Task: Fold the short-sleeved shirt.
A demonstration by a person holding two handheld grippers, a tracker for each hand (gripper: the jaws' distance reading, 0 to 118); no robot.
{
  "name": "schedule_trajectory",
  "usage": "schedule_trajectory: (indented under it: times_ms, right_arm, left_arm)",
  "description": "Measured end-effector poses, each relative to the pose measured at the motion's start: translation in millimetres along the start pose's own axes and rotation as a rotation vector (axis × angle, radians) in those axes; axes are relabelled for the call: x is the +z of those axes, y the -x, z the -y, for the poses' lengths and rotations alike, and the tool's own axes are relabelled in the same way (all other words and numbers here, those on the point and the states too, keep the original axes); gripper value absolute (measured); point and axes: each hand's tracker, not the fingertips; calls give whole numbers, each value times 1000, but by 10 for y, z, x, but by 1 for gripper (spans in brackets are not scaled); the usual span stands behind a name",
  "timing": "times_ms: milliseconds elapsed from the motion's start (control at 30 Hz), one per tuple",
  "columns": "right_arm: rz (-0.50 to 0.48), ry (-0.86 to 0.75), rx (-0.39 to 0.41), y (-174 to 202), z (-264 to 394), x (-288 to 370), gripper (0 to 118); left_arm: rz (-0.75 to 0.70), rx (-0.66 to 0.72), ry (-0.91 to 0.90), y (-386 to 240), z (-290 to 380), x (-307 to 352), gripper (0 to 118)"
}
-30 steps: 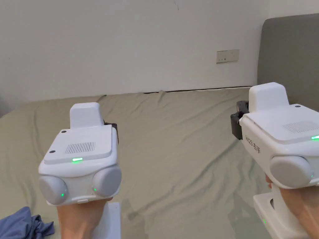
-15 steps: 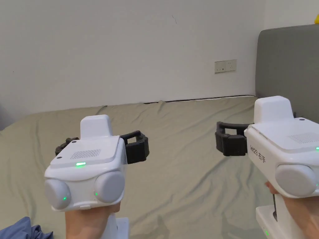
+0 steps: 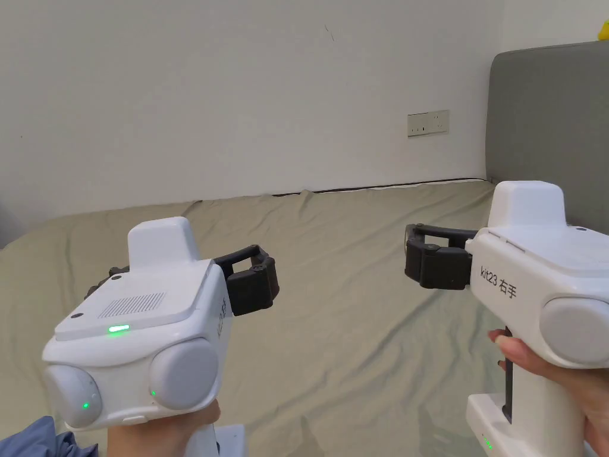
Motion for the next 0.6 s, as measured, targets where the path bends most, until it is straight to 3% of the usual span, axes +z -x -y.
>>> schedule_trajectory:
  times_ms: [133,267,300,400,433,600]
  right_arm:
    - [-5,56,-85,-37,-21,4,118]
    - [3,97,-86,-50,-73,-23,118]
    - [-82,152,-97,-19,-39,-49,118]
    - [110,68,-59,-34,-81,3,118]
    - [55,88,-57,-38,-55,-16,118]
    - [33,73,-71,-98,-52,-49,118]
  left_arm:
    - [-63,-47,-24,-20,-26,35,118]
    - [-80,-83,-30,-46,-66,48,118]
    - [-78,-70,-23,-43,-62,54,118]
    - [-46,-39,-15,-44,-89,38,118]
    - [-37,-44,-18,-52,-83,26,118]
    - [-61,-79,2,-102,-103,-56,118]
